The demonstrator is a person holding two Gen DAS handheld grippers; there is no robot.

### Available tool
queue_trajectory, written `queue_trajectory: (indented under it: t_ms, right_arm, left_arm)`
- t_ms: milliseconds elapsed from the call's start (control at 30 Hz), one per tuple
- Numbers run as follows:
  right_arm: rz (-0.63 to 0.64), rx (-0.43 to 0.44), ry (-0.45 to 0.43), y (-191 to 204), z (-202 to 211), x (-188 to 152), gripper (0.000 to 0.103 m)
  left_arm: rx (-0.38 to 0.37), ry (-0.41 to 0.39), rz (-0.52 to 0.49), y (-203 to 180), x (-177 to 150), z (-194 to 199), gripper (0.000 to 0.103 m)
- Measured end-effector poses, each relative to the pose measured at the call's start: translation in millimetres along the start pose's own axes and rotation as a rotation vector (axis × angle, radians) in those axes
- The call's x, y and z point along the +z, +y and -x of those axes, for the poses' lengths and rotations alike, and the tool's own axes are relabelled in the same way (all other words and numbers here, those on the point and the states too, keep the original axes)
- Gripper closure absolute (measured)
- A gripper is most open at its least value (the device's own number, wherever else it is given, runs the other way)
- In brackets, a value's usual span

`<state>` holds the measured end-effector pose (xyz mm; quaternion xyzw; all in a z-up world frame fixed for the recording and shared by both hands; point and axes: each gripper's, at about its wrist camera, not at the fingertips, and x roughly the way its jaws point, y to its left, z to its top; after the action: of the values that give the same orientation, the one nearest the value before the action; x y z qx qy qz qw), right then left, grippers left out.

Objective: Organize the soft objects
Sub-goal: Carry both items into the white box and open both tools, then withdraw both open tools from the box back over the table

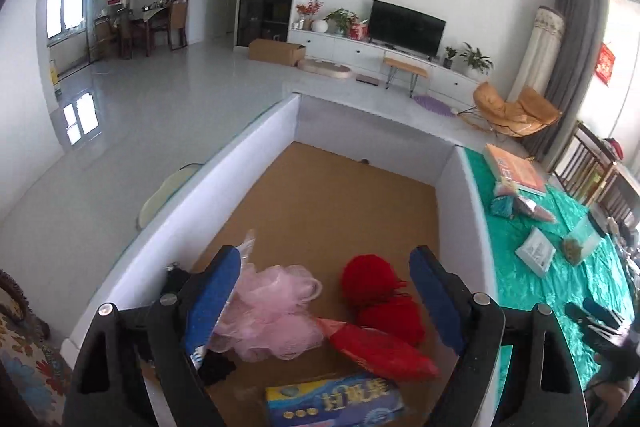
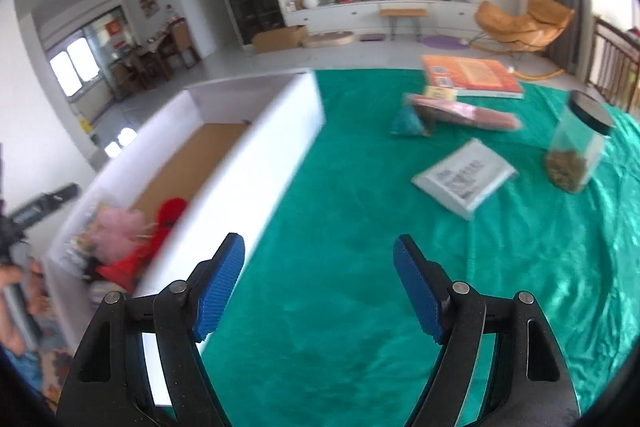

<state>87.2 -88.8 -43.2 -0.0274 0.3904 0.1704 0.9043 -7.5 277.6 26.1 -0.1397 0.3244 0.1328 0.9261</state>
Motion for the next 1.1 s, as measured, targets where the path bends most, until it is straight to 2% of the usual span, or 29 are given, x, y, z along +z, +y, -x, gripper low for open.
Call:
queue_trajectory:
  t_ms: [67, 100, 167, 200, 233, 333, 400, 500, 567, 733, 833, 1100]
  right_arm:
    - [-0.031, -0.141, 0.046, -38, -16, -24, 0.024]
    - [-0.06, -0.182, 0.064, -57, -20, -37, 0.024]
    - [-0.115, -0.223, 0.063, -85, -18, -58, 0.024]
    - [-0.127, -0.245, 0.056, -97, -17, -62, 0.024]
    - [-0.142, -0.263, 0.06, -111, -17, -62, 0.024]
    - [-0.195, -0.257, 0.044, -132, -9, -57, 0.024]
    - [-0.188, -0.304, 0.06, -134, -10, -59, 0.024]
    - [-0.215, -0.316, 0.094, -138, -15, -64, 0.024]
    - [-0.226, -0.318, 0.092, -139, -11, -66, 0.024]
    - [-0.231, -0.314, 0.096, -138, -13, -65, 0.021]
    - [-0.233, -0.317, 0.098, -137, -15, -64, 0.02]
    - [-0.236, -0.316, 0.102, -137, -16, -64, 0.016]
  left_arm:
    - [-0.1, 0.004, -0.068, -42, -6, 1, 0.017]
    - [-0.15, 0.012, -0.106, -66, -11, 3, 0.017]
    - [-0.255, 0.04, -0.179, -115, -28, 2, 0.012]
    - [-0.309, 0.066, -0.213, -141, -40, 0, 0.003]
    - [-0.36, 0.101, -0.249, -167, -53, -5, 0.0]
    - [-0.443, 0.215, -0.346, -234, -91, -30, 0.0]
    - [-0.42, 0.241, -0.412, -262, -110, -50, 0.0]
    - [-0.319, 0.225, -0.487, -282, -120, -80, 0.0]
    - [-0.267, 0.238, -0.476, -281, -118, -103, 0.0]
    - [-0.197, 0.286, -0.403, -257, -111, -149, 0.0]
    - [-0.157, 0.289, -0.417, -252, -116, -158, 0.0]
    - [-0.159, 0.276, -0.422, -253, -118, -157, 0.0]
